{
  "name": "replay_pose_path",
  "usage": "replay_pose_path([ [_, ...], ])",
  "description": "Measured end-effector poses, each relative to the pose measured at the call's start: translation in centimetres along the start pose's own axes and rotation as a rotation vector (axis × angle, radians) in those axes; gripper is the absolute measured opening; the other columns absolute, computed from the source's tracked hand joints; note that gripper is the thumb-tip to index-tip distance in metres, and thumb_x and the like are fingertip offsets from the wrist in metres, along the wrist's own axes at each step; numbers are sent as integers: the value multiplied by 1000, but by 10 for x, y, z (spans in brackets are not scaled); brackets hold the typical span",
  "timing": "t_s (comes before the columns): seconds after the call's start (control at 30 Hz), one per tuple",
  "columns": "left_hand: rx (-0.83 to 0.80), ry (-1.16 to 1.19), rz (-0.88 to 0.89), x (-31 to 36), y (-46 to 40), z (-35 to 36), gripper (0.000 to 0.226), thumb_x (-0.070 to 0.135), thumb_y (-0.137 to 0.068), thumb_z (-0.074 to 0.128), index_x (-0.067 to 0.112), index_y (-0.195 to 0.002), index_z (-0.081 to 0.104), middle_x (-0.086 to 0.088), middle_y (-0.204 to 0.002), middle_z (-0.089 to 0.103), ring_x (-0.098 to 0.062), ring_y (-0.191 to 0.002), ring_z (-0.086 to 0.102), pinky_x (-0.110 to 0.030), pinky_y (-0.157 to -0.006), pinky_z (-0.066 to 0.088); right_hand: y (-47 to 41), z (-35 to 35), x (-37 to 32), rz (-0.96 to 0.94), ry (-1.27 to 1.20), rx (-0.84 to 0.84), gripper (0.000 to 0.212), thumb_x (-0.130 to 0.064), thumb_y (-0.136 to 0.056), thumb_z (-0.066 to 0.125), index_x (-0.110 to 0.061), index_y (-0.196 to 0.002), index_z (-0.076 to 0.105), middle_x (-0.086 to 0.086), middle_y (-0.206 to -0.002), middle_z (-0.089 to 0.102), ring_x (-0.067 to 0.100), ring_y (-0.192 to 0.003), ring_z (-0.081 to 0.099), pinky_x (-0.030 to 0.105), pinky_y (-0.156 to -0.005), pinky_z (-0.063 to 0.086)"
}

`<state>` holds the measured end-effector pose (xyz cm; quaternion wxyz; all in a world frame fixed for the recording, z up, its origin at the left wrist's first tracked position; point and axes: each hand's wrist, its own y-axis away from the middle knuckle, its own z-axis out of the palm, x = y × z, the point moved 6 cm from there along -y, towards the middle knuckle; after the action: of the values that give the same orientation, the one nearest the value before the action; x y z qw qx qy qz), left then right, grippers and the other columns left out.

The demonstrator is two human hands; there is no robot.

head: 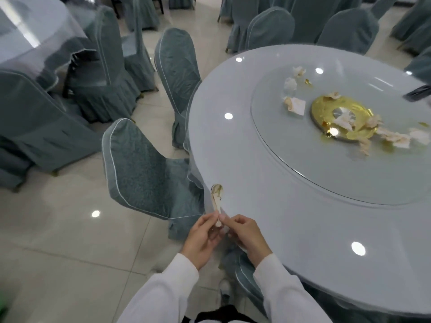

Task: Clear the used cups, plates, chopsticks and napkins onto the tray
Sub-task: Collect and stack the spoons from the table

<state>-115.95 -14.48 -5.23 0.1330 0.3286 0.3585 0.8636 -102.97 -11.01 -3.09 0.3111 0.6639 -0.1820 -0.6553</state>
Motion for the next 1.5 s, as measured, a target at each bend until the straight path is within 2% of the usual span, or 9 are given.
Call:
replay_pose_path([
  [0.17,-43,83,-17,38,-2,-39,22,19,-85,79,11,-102,68,-13,-94,74,-18,-76,72,-27,-66,60,-5,57,-9,-62,-13,-13,40,-37,-86,85,-8,-111,74,5,-96,81,13,-83,76,20,-73,58],
  [0.3,-65,118,-3,84,0,-74,19,15,-83,77,8,-98,68,-13,-87,69,-16,-69,67,-26,-60,58,-8,126,-14,-37,-91,-83,27,-31,-91,79,-12,-111,79,12,-104,79,20,-91,72,28,-79,54],
  [0.43,-81,115,0,135,7,-113,26,14,-80,76,4,-103,70,-12,-84,72,-16,-69,69,-27,-61,59,-15,194,-22,-53,-120,-125,32,-34,-95,75,-10,-116,79,19,-113,76,25,-98,70,32,-83,54],
  [0.67,-179,93,-35,205,24,-171,37,16,-83,82,1,-117,75,-11,-95,74,-14,-78,71,-25,-67,60,-36,285,-31,-42,-140,-168,53,-49,-84,83,-9,-118,79,15,-105,76,25,-98,71,36,-86,55],
  [0.77,-194,48,-9,231,29,-189,40,17,-86,80,0,-122,74,-12,-96,73,-15,-79,69,-26,-68,59,-42,312,-35,-73,-91,-147,63,-57,-71,90,-10,-112,81,9,-92,76,17,-84,72,28,-73,56],
  [0.93,-166,-84,58,279,28,-206,38,23,-89,78,3,-121,73,-13,-104,77,-14,-79,71,-27,-74,59,-60,346,-57,-87,-118,-66,44,-41,-86,83,-3,-108,79,-3,-65,64,8,-57,58,23,-59,49],
  [1.17,-100,-361,209,358,-6,-219,20,30,-92,80,18,-108,81,-3,-102,82,-8,-82,72,-20,-71,57,-103,391,-107,-200,-138,-32,45,-34,-97,75,9,-109,71,0,-70,62,14,-73,62,33,-79,52],
  [1.33,-41,-507,288,422,-58,-231,10,27,-95,77,22,-102,81,-1,-95,82,-8,-79,71,-21,-70,54,-156,437,-143,-229,-160,23,42,-28,-99,72,14,-103,67,18,-85,62,29,-83,58,44,-81,47],
  [1.5,-36,-593,298,488,-105,-215,13,27,-98,74,18,-106,79,-1,-94,82,-9,-78,73,-19,-68,57,-204,463,-191,-240,-175,2,36,-24,-97,74,11,-104,70,14,-83,69,22,-76,63,27,-69,54],
])
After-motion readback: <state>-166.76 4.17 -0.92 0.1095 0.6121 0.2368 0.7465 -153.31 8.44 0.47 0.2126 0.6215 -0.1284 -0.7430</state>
